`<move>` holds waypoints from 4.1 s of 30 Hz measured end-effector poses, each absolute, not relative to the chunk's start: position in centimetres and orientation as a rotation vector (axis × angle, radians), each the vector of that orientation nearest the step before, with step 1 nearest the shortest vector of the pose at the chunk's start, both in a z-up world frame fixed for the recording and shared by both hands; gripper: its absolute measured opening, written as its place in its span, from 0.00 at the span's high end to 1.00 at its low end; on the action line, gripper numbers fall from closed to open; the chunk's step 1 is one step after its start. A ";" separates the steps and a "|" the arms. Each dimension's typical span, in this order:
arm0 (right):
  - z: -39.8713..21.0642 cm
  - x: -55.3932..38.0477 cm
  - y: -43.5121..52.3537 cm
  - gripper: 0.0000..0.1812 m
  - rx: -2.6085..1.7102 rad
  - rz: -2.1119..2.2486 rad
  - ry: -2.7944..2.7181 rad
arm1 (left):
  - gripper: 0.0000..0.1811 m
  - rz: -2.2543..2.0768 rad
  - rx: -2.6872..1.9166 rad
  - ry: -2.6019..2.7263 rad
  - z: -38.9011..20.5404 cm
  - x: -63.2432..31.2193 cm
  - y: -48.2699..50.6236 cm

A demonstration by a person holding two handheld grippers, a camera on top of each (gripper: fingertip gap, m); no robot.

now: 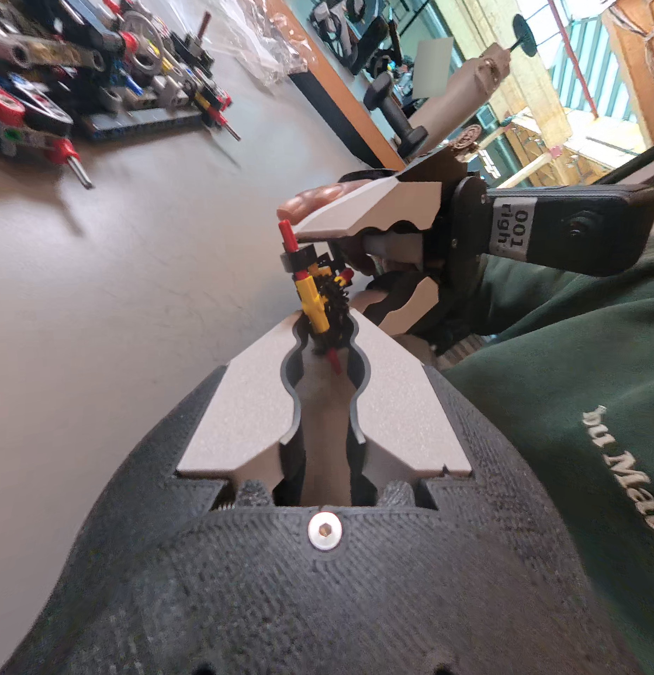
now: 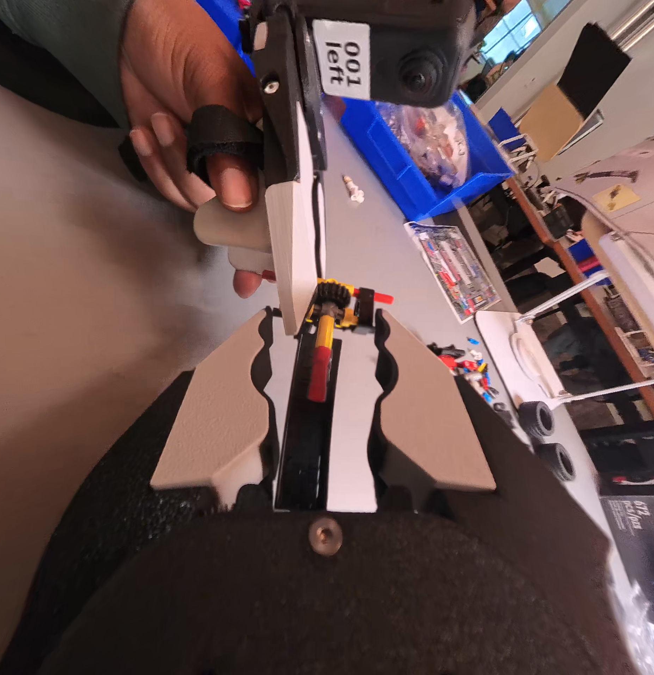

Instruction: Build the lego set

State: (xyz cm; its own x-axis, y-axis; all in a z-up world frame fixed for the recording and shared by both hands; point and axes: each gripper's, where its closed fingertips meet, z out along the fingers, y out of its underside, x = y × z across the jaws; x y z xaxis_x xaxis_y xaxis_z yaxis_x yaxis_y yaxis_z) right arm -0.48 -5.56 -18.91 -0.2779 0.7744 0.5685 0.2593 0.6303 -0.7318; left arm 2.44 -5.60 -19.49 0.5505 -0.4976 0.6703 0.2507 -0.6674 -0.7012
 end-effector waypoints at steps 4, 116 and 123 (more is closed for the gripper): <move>-16.5 0.3 -4.4 0.66 -0.866 0.724 -1.742 | 0.91 -1.022 -1.948 0.241 -18.8 1.3 -5.0; -16.4 0.3 -5.0 0.77 -0.857 0.769 -1.705 | 0.73 -1.289 -1.832 0.304 -16.8 2.3 -6.5; -17.2 -0.1 -5.9 0.77 -0.805 0.682 -1.744 | 0.78 -1.288 -1.872 0.278 -17.8 2.6 -6.2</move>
